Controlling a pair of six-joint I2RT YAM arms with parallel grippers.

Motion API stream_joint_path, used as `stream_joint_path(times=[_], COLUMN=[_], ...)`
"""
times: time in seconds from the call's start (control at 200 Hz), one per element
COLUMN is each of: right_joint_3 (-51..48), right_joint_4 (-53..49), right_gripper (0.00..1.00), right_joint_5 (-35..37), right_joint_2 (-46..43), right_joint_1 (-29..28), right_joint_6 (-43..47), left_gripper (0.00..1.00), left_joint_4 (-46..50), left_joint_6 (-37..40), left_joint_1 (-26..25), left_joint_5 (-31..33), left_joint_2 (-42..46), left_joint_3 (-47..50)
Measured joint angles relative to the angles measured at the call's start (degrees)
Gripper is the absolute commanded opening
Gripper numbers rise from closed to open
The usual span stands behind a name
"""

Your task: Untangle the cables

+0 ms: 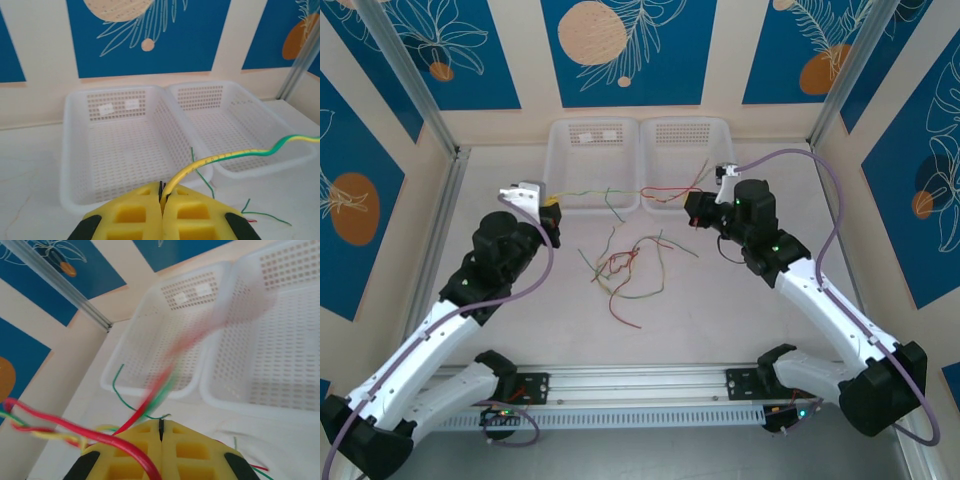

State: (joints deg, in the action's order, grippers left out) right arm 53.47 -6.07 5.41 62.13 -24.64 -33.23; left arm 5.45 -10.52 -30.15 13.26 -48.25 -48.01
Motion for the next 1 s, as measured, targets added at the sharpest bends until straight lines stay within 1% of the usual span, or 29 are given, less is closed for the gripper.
stream_joint_path(times=[0.11,0.395,0.515,0.615,0.82,0.94,1.0], right_joint_3=[0.4,2.0,3.4,5.0,7.0,7.6,8.3], right_joint_4=[-1.8,-6.3,-8.9,-11.0,-14.3,-16.5,-17.8], right_gripper=[0.00,0.00,0.00,0.00,0.00,0.00,0.00], right_joint_5=[-0.9,-2.4,-3.1,-4.6,-7.4,-6.1,-2.7], right_joint_2=[-1.0,-2.4,-3.1,-4.0,-4.7,-4.7,-4.7], right_joint_1=[2.5,6.2,8.3,11.2,15.8,18.8,21.3], right_joint_6=[0.0,0.0,0.0,0.0,0.0,0.0,-0.2], left_gripper=[0.00,0.00,0.00,0.00,0.00,0.00,0.00], left_joint_4=[1.0,2.7,2.8,2.8,1.9,2.1,2.8], left_joint_6=[0.0,0.2,0.6,0.6,0.5,0.4,0.0], left_joint_1=[1.6,5.2,6.9,8.0,9.3,11.1,13.1], left_joint_5=[0.0,-1.3,-3.5,-5.3,-8.6,-7.4,-3.7], left_joint_2=[1.1,1.4,1.4,1.3,1.3,1.3,1.4], left_joint_3=[0.0,0.0,0.0,0.0,0.0,0.0,0.0])
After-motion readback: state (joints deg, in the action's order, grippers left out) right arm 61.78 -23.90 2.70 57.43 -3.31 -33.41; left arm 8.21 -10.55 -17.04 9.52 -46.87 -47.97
